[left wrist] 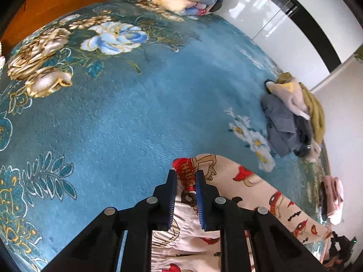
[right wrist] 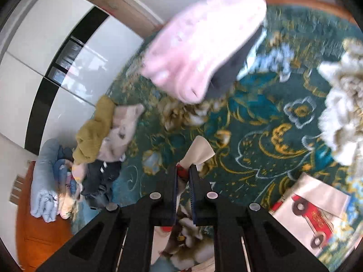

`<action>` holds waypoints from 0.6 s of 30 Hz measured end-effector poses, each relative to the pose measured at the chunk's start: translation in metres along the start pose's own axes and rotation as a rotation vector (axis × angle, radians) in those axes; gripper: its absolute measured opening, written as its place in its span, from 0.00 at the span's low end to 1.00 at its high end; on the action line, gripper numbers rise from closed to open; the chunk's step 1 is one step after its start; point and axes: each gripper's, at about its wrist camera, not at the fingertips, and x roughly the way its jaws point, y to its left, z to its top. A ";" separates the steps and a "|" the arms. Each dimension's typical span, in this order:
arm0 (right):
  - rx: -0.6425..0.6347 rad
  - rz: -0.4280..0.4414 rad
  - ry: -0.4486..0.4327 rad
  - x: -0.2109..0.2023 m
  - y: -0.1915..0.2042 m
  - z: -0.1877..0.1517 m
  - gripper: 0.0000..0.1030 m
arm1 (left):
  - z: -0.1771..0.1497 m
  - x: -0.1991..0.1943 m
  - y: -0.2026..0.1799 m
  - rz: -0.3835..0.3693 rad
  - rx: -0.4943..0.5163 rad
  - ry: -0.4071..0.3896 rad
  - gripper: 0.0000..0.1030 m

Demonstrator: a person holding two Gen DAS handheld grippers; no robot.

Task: Fold clothes

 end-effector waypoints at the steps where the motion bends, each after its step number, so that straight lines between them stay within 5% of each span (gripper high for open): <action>1: 0.007 0.001 0.015 0.007 -0.005 0.002 0.09 | 0.001 0.001 0.000 0.003 0.000 -0.003 0.17; 6: -0.064 0.005 0.018 0.021 0.004 0.021 0.09 | 0.007 0.003 0.004 -0.005 -0.048 -0.031 0.17; 13: -0.046 -0.144 0.111 0.079 0.019 0.042 0.09 | 0.009 0.024 0.013 0.034 -0.102 0.002 0.17; 18: -0.086 -0.059 0.158 0.119 0.048 0.042 0.13 | 0.008 0.033 0.014 0.048 -0.121 0.021 0.17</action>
